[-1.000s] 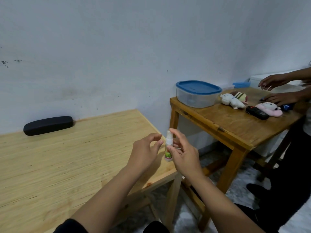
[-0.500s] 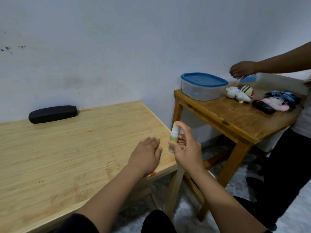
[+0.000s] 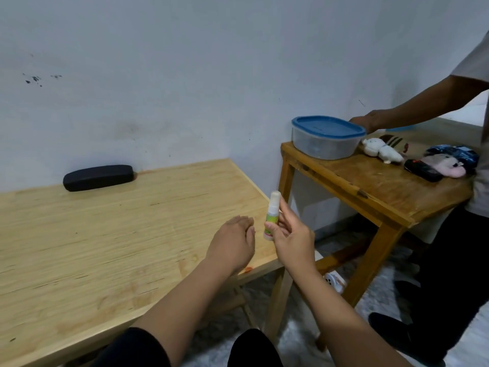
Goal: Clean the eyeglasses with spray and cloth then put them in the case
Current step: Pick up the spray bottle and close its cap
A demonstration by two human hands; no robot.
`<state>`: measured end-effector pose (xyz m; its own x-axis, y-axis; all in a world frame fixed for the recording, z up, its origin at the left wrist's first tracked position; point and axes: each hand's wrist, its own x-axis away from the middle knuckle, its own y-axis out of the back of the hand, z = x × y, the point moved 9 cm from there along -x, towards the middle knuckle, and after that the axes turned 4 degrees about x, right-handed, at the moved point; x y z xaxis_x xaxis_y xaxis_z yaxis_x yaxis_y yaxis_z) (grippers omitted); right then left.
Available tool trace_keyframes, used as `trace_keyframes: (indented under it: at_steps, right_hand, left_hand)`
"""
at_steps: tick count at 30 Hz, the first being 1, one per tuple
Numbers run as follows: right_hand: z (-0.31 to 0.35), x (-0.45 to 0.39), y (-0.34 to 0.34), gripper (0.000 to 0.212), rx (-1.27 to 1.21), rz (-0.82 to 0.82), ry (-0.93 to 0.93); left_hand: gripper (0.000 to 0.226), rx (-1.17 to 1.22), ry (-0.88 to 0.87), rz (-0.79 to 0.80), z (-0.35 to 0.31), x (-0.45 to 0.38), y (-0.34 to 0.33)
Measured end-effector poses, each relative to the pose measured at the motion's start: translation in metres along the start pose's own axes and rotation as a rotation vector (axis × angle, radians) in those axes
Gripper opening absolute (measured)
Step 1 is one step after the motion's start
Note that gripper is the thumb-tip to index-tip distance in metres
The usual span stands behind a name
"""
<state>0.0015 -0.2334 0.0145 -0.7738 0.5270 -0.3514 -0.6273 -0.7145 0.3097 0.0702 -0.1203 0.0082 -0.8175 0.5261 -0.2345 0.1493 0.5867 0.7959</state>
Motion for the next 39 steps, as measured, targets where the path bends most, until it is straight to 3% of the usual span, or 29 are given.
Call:
trace_keyframes:
  at_steps: [9,16,23,31,39]
  right_hand:
    - [0.039,-0.023,-0.032,0.055,-0.103,0.017,0.027]
    - [0.065,-0.056,-0.110,0.055,-0.259,0.063,0.036]
    - [0.073,-0.088,-0.202,0.052,-0.305,0.136,-0.046]
    - [0.070,-0.135,-0.293,0.050,-0.278,0.176,-0.139]
    - [0.055,-0.177,-0.332,0.045,-0.288,0.106,-0.193]
  left_hand:
    - [0.041,-0.028,0.144,-0.068,0.068,0.002,0.070]
    - [0.045,-0.213,0.339,-0.122,0.170,0.003,0.141]
    - [0.051,-0.271,0.509,-0.085,0.249,-0.002,0.167]
    - [0.052,-0.305,0.481,-0.132,0.265,-0.007,0.164]
    - [0.052,-0.287,0.485,-0.158,0.268,-0.009,0.163]
